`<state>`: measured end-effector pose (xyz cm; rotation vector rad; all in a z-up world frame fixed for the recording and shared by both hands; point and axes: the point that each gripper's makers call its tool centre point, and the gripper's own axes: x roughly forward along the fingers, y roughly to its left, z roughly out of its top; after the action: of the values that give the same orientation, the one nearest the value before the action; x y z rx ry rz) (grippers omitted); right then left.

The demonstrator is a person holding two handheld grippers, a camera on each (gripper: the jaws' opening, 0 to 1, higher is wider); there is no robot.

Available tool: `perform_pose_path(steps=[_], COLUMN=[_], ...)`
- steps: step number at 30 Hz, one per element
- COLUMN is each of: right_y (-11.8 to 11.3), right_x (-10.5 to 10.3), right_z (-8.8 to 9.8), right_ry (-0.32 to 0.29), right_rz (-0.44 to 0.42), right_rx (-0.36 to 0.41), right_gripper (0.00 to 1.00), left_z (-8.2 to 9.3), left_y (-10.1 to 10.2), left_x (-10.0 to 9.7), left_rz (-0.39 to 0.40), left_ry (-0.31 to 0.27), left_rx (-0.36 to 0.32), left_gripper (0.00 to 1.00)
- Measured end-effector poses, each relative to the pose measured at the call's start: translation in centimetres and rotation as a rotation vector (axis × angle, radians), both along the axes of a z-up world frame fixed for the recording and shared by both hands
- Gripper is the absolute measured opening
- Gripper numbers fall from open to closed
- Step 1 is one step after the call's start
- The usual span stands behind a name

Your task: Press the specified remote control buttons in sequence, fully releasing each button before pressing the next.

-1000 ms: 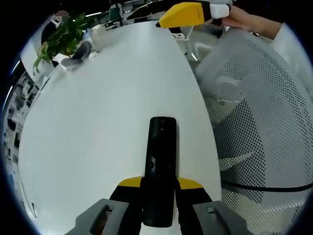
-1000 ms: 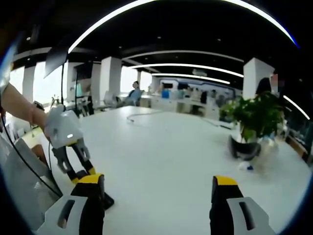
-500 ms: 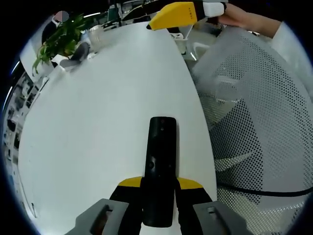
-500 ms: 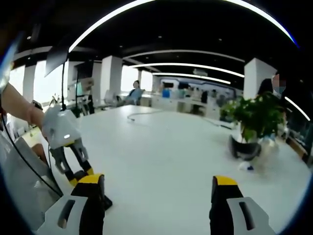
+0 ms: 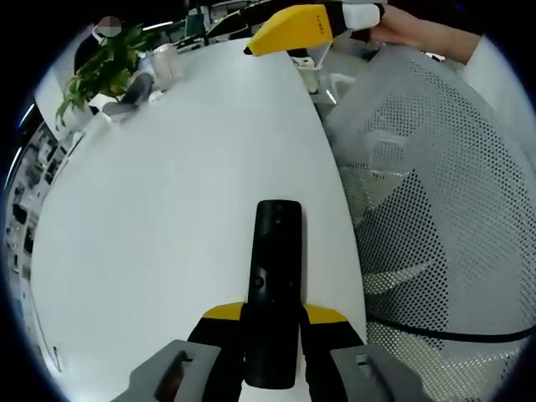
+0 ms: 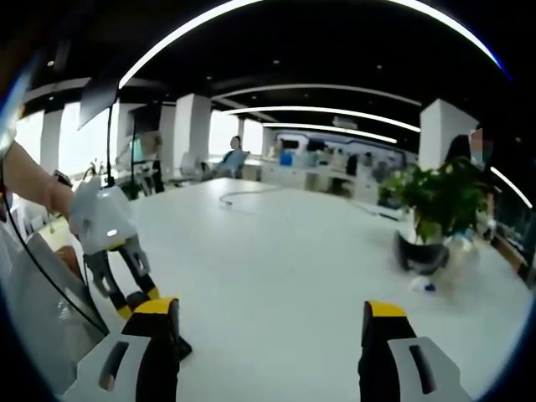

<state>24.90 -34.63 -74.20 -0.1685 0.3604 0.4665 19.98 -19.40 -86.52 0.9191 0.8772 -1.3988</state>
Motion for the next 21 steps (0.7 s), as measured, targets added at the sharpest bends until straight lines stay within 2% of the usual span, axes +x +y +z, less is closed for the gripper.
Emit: perform_pose_path(steps=[6,21], right_y=[0.2,0.03], right_x=[-0.1,-0.13], right_z=[-0.03,0.03], right_ry=[0.002,0.002], right_rz=[0.011,0.004], right_rx=[-0.004,-0.001], right_gripper=[0.88,0.86], left_z=[-0.03,-0.01], left_y=[-0.08,-0.05], left_x=[-0.2,-0.71], left_rz=[-0.01,0.002], left_ry=[-0.006,-0.004], left_rx=[0.022,0.008], left_gripper=[0.24,0.24])
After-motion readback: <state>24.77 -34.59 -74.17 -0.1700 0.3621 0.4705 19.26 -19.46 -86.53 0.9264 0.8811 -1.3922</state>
